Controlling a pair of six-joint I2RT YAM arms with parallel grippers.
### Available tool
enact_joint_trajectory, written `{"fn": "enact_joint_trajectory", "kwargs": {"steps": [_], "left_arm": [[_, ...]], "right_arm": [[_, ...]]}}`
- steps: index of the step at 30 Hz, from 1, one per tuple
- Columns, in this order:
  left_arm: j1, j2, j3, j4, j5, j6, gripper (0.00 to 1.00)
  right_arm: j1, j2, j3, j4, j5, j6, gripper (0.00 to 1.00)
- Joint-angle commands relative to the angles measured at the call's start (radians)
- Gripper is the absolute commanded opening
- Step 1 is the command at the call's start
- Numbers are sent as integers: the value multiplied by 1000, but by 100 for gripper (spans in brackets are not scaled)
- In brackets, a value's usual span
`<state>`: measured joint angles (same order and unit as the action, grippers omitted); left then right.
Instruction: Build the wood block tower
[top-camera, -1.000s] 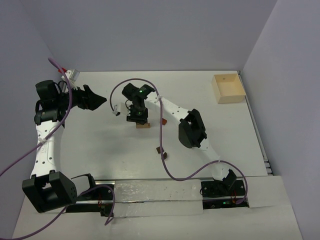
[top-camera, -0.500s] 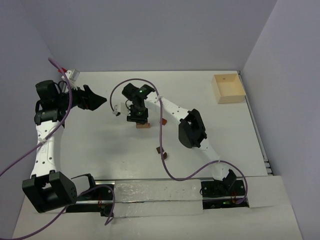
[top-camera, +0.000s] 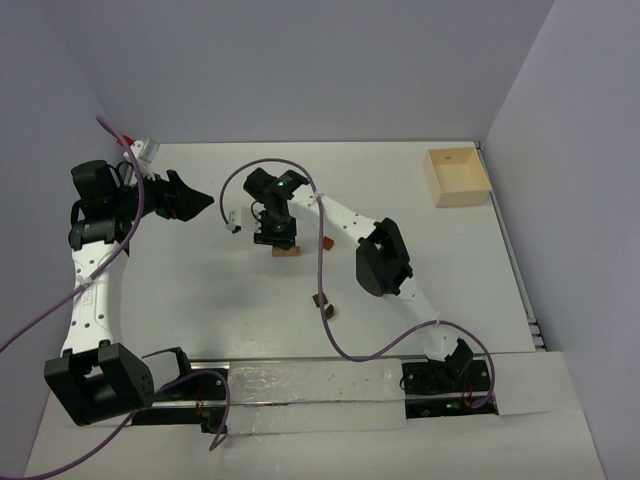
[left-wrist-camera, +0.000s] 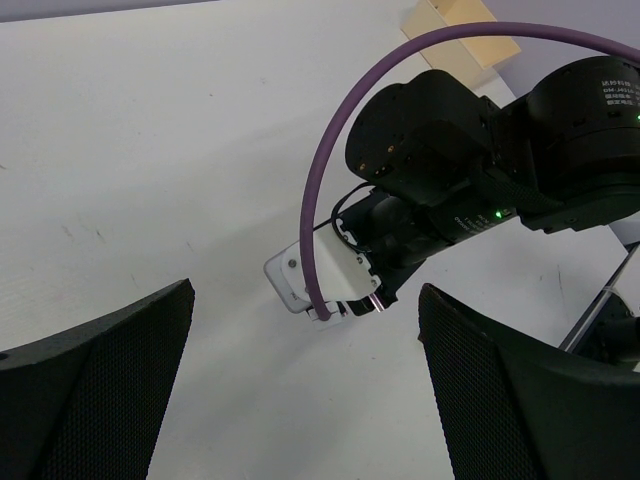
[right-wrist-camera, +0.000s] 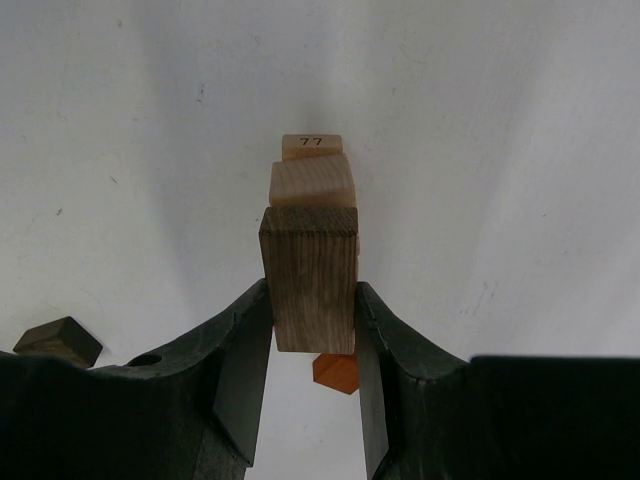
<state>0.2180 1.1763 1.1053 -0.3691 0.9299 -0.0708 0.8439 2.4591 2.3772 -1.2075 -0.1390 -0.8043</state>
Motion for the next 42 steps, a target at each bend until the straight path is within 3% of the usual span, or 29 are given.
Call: {"fn": "enact_joint_trajectory", "kwargs": {"steps": [1,21,32,36,37,39,42], "left_arm": [[7,-10,6,48,36,3,99],[7,-7,7,47,51,12,99],[7,-7,2,44,70,17,99],[7,-6,2,45,73,19,99],[8,-6,2,45,74,19,99],[9,-7,1,45,76,19,99],[8,-8,2,42,75,21,99]], "right_arm": [[12,16,47,-15,9,1,4],[21,29,57,-6,29,16,11],[18,31,70,3,38,45,33],[20,28,70,3,33,48,36],[20,27,70,4,33,50,41],[20,21,73,6,29,51,75],[21,18,78,6,28,51,80]]}}
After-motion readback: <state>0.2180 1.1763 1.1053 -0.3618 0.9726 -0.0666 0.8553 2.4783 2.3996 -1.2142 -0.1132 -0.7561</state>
